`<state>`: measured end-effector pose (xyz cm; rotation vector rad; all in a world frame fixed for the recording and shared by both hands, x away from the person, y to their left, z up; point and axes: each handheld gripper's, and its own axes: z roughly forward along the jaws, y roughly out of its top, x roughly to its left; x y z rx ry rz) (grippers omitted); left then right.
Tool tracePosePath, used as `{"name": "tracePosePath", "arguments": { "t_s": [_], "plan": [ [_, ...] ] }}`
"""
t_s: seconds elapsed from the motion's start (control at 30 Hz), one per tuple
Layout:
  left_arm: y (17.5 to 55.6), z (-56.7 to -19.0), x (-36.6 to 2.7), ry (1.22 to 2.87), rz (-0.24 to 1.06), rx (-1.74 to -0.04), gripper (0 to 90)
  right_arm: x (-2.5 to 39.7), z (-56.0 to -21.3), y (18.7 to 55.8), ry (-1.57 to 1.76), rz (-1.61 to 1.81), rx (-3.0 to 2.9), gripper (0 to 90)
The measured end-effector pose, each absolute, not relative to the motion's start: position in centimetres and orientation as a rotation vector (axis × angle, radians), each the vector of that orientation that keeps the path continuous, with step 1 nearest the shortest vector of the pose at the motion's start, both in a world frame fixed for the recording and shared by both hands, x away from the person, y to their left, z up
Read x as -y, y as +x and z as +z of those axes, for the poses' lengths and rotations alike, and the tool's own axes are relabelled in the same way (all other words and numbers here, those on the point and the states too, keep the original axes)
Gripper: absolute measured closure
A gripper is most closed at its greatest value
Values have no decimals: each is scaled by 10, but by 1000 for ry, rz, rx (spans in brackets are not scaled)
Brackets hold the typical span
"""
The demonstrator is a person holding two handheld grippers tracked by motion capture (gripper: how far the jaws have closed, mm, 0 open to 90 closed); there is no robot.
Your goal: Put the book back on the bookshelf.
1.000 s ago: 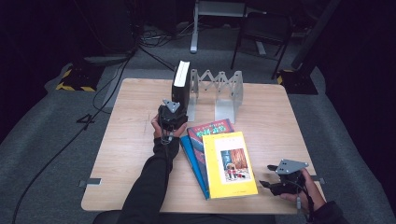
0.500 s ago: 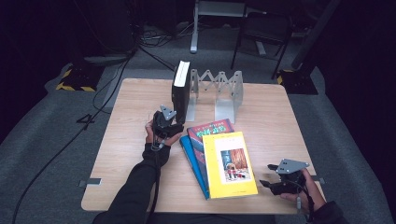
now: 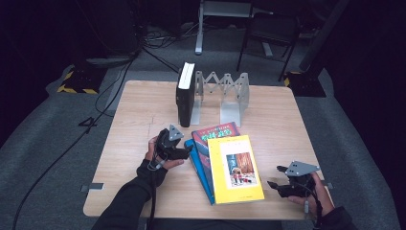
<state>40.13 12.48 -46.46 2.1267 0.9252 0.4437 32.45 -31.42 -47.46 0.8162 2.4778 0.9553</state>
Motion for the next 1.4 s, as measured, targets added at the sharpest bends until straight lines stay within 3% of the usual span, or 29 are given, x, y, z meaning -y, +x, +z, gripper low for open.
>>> {"name": "tracePosePath", "arguments": {
  "t_s": [0.23, 0.5, 0.7, 1.0, 1.2, 1.4],
  "plan": [
    [370, -471, -137, 2187, 326, -814, 236, 313, -467, 321, 808, 1020, -2472, 327],
    [349, -479, -149, 2260, 277, -717, 200, 306, -458, 314, 771, 1100, -2478, 345],
    [334, -489, -165, 2297, 208, -710, 190, 302, -452, 305, 738, 1163, -2515, 380],
    [322, -495, -156, 2314, 140, -650, 199, 287, -443, 296, 709, 1169, -2522, 415],
    [320, -499, -148, 2338, 153, -613, 187, 296, -432, 297, 738, 1251, -2495, 414],
    [317, -503, -144, 2340, 203, -580, 175, 276, -439, 302, 726, 1189, -2579, 391]
  ]
}}
